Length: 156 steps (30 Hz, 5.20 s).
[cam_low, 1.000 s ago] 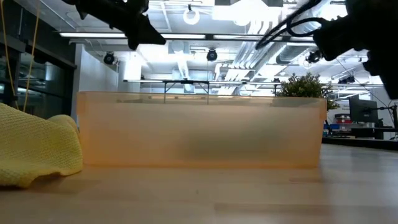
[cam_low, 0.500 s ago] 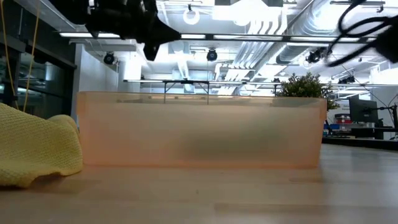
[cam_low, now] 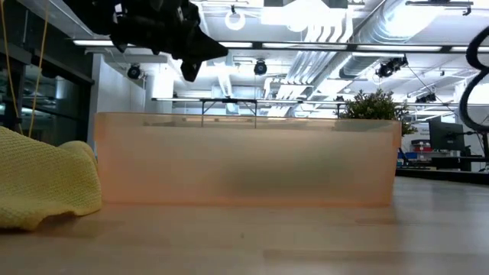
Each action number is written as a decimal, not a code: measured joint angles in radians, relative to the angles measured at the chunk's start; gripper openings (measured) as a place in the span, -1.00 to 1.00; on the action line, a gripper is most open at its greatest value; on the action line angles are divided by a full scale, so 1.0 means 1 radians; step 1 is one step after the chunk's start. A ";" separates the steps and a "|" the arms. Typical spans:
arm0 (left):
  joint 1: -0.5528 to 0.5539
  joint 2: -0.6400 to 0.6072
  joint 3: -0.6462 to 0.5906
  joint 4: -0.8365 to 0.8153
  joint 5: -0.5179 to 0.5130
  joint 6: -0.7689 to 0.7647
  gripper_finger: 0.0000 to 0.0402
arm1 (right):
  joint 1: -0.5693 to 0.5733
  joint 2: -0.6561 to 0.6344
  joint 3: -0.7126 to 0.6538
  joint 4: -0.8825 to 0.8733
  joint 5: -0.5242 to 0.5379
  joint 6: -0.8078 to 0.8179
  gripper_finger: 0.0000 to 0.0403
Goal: Fold microfiber towels
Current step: Fold the gray towel
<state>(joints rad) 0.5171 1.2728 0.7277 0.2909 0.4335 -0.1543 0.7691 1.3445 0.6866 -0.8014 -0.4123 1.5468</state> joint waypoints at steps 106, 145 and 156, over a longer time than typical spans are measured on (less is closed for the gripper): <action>-0.005 -0.011 0.036 -0.460 -0.241 0.158 -1.00 | -1.041 0.458 0.482 1.008 0.218 -0.739 -0.29; 0.079 0.640 0.382 -0.631 -0.300 -0.333 -0.34 | -1.148 0.187 0.519 0.424 0.368 -1.099 0.19; 0.075 0.628 0.378 -0.643 -0.364 -0.251 -0.87 | -1.148 0.187 0.519 0.408 0.396 -1.094 0.19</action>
<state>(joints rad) 0.5921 1.9004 1.1057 -0.3523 0.0693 -0.4051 -0.3794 1.5314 1.2060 -0.3938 -0.0167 0.4532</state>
